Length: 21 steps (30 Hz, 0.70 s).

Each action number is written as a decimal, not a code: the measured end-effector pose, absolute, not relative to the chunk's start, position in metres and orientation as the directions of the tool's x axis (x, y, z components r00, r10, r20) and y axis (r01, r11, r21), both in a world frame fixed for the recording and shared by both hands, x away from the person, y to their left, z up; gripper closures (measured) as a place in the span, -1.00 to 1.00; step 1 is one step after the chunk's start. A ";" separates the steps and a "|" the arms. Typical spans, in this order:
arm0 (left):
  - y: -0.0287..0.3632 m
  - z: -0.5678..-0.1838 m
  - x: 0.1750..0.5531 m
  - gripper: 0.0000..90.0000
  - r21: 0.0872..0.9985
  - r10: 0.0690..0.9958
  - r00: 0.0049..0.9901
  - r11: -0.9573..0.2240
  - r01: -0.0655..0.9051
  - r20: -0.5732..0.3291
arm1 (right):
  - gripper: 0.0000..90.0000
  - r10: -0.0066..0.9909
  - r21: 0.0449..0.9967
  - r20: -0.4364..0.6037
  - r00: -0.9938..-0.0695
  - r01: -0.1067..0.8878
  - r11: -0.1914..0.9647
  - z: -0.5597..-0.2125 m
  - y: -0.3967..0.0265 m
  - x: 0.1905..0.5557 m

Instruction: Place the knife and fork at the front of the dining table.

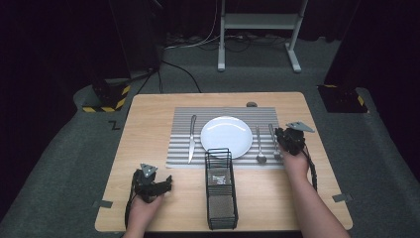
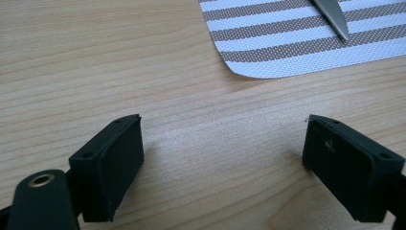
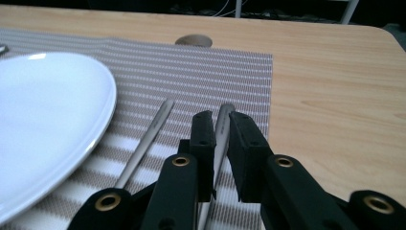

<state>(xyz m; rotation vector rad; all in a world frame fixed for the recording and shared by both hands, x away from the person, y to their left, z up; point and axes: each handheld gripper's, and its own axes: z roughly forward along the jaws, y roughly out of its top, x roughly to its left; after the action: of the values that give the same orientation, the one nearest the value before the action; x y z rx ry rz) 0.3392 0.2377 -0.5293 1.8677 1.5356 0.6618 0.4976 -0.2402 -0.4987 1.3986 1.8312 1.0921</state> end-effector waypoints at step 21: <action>0.238 -0.529 0.339 -0.69 0.734 0.980 0.197 -0.128 0.667 -0.008 | 0.22 0.923 0.872 -0.066 -0.379 0.427 0.238 -0.512 -0.249 0.405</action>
<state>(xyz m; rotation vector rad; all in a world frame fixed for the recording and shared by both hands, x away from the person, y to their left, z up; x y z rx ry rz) 0.3391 0.2377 -0.5292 1.8683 1.5355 0.6622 0.4051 -0.2486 -0.5116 1.2322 1.9187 1.0723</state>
